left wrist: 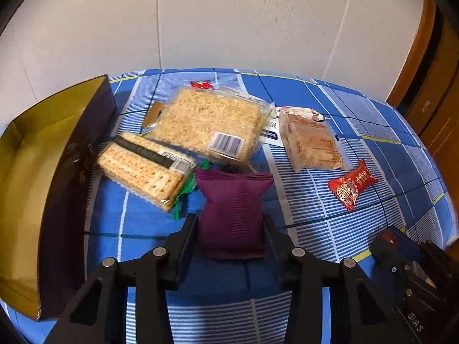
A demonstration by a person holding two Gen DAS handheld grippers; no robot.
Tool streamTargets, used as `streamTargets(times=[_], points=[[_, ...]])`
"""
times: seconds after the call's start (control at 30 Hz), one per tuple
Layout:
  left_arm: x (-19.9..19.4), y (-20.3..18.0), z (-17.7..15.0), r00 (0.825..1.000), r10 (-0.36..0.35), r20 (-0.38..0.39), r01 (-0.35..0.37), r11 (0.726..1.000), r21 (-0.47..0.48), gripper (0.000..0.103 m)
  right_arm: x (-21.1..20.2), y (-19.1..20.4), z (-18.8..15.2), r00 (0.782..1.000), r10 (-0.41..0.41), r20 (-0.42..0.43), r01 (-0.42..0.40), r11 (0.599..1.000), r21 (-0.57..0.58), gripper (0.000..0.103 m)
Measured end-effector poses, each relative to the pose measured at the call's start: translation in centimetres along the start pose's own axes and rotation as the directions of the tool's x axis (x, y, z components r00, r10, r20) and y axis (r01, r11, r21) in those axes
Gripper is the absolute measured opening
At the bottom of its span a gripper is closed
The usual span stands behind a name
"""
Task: Organize snacks
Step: 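Carry the purple pouch into the gold tin and open the left tool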
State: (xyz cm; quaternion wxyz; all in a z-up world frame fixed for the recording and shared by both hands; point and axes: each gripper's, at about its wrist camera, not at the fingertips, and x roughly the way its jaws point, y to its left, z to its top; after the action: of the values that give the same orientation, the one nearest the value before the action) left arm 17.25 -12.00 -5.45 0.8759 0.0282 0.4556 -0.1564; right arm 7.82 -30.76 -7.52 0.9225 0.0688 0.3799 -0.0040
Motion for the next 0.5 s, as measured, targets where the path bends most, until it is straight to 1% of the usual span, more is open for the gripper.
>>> streamTargets(times=[0.2, 0.3, 0.5], points=[[-2.0, 0.8, -0.4, 0.998, -0.037, 0.054, 0.039, 0.999, -0.031, 0.044, 0.0, 0.2, -0.1, 1.0, -0.013, 0.004, 0.013, 1.0, -0.013, 0.029], [-3.3, 1.6, -0.5, 0.996, -0.042, 0.082, 0.047, 0.998, -0.052, 0.044, 0.1, 0.2, -0.1, 1.0, -0.017, 0.005, 0.017, 1.0, -0.018, 0.029], [-6.1, 3.9, -0.4, 0.989, -0.032, 0.141, 0.046, 0.994, -0.1, 0.044, 0.1, 0.5, -0.1, 0.999, -0.031, 0.008, 0.032, 0.999, -0.029, 0.029]])
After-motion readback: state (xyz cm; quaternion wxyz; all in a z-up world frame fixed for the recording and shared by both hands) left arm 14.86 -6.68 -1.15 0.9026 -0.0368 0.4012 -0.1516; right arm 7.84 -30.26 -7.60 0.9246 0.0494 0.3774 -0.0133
